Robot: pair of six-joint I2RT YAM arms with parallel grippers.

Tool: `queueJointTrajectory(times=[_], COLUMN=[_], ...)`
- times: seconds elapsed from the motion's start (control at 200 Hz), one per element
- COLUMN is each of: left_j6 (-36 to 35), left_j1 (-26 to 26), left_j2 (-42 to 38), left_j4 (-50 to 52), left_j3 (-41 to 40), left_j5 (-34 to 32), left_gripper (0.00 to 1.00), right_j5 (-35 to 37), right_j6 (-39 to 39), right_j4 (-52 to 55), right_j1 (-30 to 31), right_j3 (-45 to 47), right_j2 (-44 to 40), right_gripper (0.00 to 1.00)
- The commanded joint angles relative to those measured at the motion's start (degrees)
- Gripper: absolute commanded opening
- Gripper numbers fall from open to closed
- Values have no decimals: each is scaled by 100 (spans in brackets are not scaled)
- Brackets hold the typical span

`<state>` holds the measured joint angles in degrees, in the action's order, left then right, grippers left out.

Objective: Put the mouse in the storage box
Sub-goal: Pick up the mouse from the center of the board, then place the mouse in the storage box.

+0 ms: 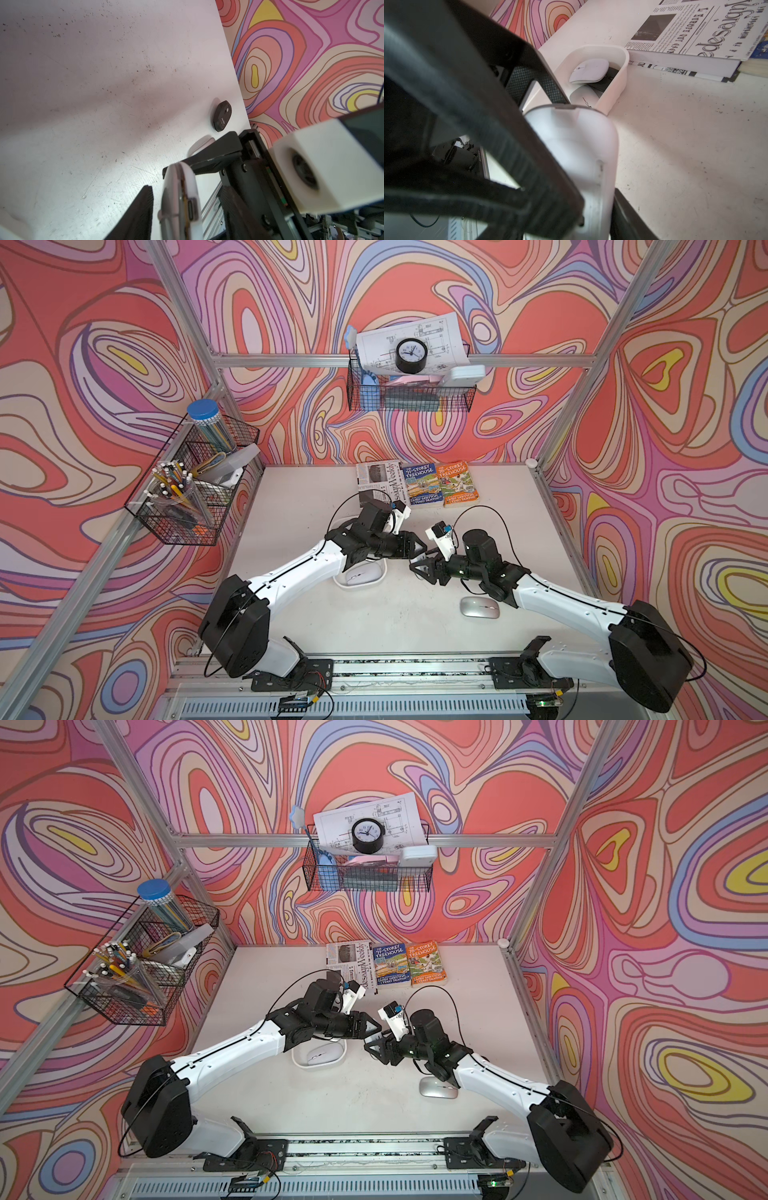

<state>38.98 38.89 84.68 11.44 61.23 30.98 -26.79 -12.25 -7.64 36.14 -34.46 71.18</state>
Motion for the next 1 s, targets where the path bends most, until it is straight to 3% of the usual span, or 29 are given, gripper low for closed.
queueJointTrajectory(times=[0.0,0.23,0.305,0.386,0.521,0.791,0.997], left_j6=[-93,-88,-121,-221,-530,-1276,-1778], left_j1=[38,48,48,50,40,-115,-224], left_j2=[116,179,197,162,-18,-346,-418], left_j4=[191,267,332,650,1168,2403,2194], left_j3=[213,272,323,406,549,830,554], left_j5=[-84,-157,-284,-569,-1346,-3995,-5766], left_gripper=[39,12,0,0,0,0,0], right_j5=[68,112,112,152,356,1261,1458], right_j6=[191,282,287,260,222,279,320], right_j4=[95,219,227,203,137,-21,-136], right_j1=[43,51,58,58,55,56,55], right_j3=[-220,-375,-408,-390,-279,13,140], right_j2=[52,200,247,252,196,-82,-156], right_gripper=[45,46,52,75,96,98,98])
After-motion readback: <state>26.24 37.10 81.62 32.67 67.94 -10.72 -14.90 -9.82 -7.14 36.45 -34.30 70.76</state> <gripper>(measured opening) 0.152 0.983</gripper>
